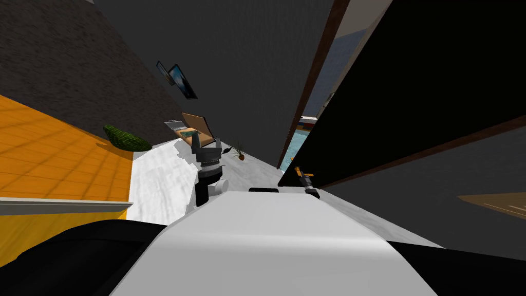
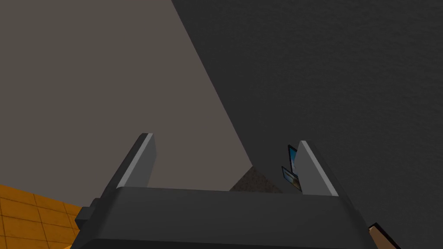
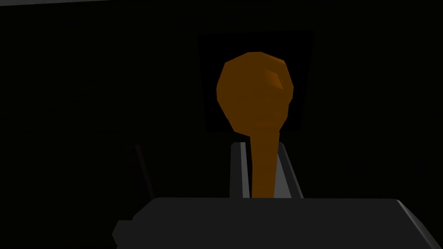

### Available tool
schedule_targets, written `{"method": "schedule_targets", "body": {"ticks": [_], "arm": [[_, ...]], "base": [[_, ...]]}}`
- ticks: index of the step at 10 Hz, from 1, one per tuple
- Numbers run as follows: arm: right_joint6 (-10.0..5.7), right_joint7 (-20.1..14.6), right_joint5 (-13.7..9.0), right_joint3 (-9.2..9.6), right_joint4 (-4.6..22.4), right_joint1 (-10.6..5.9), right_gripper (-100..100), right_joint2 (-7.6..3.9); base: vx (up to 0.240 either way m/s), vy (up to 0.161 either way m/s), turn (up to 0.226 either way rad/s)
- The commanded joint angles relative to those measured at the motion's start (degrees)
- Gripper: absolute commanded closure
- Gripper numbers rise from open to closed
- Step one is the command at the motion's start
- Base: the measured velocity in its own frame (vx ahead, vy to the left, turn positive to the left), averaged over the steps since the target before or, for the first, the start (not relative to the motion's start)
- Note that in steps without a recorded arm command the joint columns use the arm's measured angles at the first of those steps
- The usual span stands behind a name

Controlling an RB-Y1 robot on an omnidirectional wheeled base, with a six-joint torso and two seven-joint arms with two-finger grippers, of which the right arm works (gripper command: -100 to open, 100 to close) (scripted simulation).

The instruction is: Pull the door open

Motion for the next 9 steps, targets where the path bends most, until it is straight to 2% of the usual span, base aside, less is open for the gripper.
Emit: {"method": "schedule_targets", "body": {"ticks": [1, 2, 3, 4, 6, 9], "arm": [[0.00, 0.00, 0.00, 0.00, 0.00, 0.00, 100, 0.00], [-1.53, -0.60, 0.18, 0.45, 0.71, 0.64, 100, -0.48], [-1.88, -0.73, 0.22, 0.54, 0.84, 0.76, 100, -0.61], [-3.02, -1.14, 0.32, 0.81, 1.26, 1.17, 100, -1.02], [-3.44, -1.29, 0.36, 0.91, 1.42, 1.31, 100, -1.17], [-6.33, -2.34, 0.62, 1.60, 2.50, 2.34, 100, -2.22]], "base": [[-0.065, -0.013, 0.005], [-0.160, -0.073, 0.194], [-0.253, -0.091, 0.208], [-0.251, -0.071, 0.189], [-0.147, -0.043, 0.072], [-0.161, -0.078, 0.180]]}}
